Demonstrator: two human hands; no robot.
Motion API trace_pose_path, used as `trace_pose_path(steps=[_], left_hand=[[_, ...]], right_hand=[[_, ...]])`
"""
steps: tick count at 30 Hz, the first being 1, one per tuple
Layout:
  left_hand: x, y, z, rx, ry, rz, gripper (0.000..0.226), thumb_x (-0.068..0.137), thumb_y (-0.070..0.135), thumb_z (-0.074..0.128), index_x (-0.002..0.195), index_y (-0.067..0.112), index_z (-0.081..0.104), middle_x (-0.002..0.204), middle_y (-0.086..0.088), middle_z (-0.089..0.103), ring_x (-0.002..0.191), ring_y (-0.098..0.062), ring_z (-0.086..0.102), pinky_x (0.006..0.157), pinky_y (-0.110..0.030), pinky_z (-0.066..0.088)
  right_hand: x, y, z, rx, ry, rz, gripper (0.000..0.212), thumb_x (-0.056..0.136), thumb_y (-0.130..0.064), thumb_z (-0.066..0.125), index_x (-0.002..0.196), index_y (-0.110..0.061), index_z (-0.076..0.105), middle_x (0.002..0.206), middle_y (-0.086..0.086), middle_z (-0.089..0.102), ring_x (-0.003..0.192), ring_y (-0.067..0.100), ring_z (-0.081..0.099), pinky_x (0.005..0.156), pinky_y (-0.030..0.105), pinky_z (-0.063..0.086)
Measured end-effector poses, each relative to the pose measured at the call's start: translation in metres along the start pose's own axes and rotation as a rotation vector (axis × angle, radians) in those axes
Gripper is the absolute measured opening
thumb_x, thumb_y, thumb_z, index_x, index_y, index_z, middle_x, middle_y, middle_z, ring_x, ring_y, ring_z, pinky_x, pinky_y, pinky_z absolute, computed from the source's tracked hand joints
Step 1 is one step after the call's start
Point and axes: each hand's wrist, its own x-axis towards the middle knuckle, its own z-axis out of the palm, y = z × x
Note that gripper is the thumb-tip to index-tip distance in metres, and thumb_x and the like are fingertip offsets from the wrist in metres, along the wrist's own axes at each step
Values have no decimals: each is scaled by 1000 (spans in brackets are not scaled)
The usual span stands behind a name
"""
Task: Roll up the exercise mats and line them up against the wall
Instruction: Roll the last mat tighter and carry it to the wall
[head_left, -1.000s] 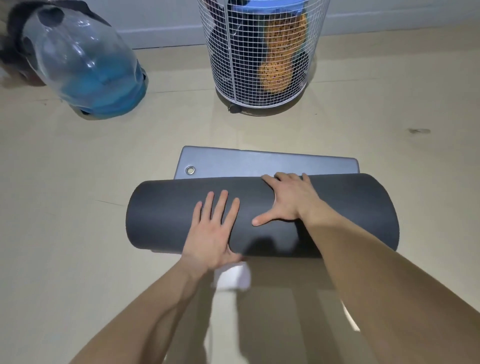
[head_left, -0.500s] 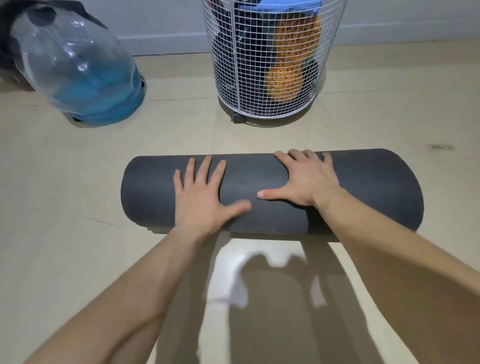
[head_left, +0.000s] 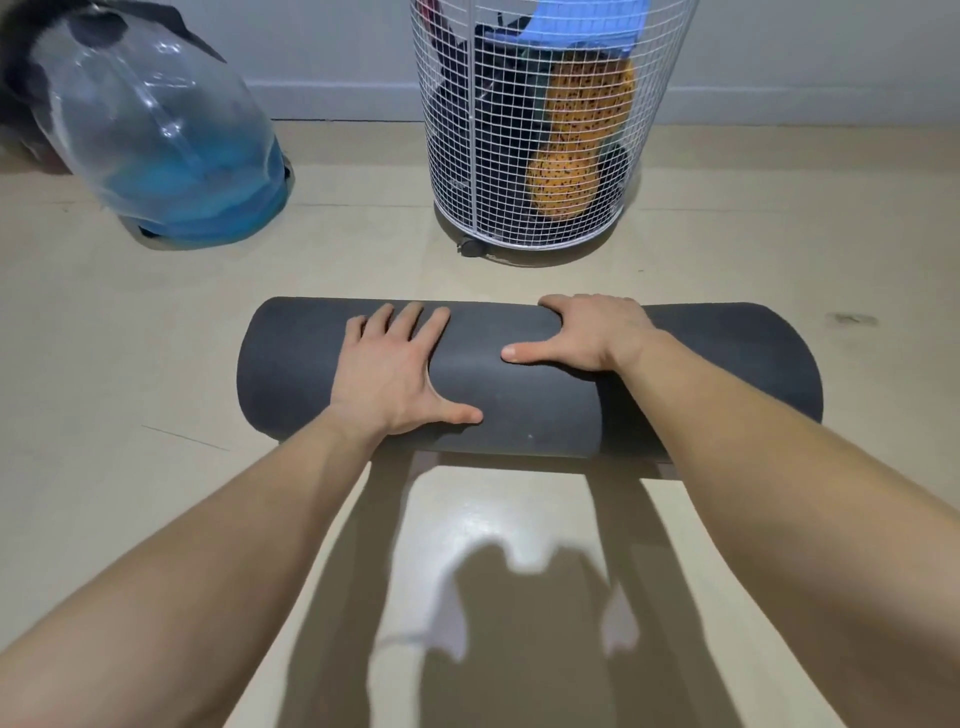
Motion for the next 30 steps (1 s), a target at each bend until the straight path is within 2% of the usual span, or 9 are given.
trace_pose_path(steps=[3,6,9,12,15,17,19,23,30], left_hand=[[3,-1,-3,-58,-50,-33,136,48,106,38,162,34,22,167,-3,30,154,-33,24,123,-55,20],[-3,0,-3,-78,-60,-49,134,52,107,40,163,38,13,172,-4,16,158,-35,9,124,-63,10],[-27,10,8,-129,2,-274,139,54,108,37,165,31,6,173,-11,5,158,-40,-1,121,-67,8],[-35,8,19,-305,78,-592,137,63,102,44,165,16,10,173,-15,5,159,-38,-2,121,-66,13],[-25,-11,25,-467,176,-823,131,70,92,53,164,10,13,171,-19,6,158,-37,3,122,-61,17],[-19,-28,32,-590,231,-966,130,73,88,57,164,9,8,169,-21,7,156,-41,9,124,-55,19],[-15,-44,41,-734,263,-1076,128,73,87,60,164,15,6,165,-20,18,149,-42,21,122,-52,27],[-12,-56,52,-793,262,-1061,117,73,84,64,162,31,11,148,-17,31,136,-42,35,117,-50,35],[-22,-64,28,-629,70,-1045,112,70,95,51,160,41,10,135,-22,37,126,-45,40,99,-54,43]], right_hand=[[-26,3,23,-139,219,-39,124,58,-106,25,158,-33,29,158,6,42,144,34,38,117,58,26],[-53,10,44,-311,191,-85,146,48,-104,50,163,-32,-5,171,10,9,156,37,9,121,65,10],[-53,10,48,-321,188,-64,151,47,-99,62,161,-34,-13,172,10,0,157,39,3,120,69,7],[-36,10,34,-227,178,-65,150,43,-96,68,161,-38,-5,172,6,7,157,33,6,121,67,10],[-18,16,20,-145,128,-79,151,38,-94,70,161,-40,3,169,1,17,154,31,15,120,66,12],[-6,17,14,-141,97,-87,151,35,-96,68,161,-40,6,166,0,23,151,31,22,119,65,17],[3,18,12,-142,85,-85,150,34,-97,66,160,-40,8,164,-1,27,149,32,28,118,63,21],[16,22,13,-134,72,-80,148,35,-97,66,160,-42,10,162,-2,33,145,32,34,117,60,25],[9,6,-11,-107,-49,-43,140,35,-94,74,156,-44,23,143,-3,58,131,33,50,103,53,41]])
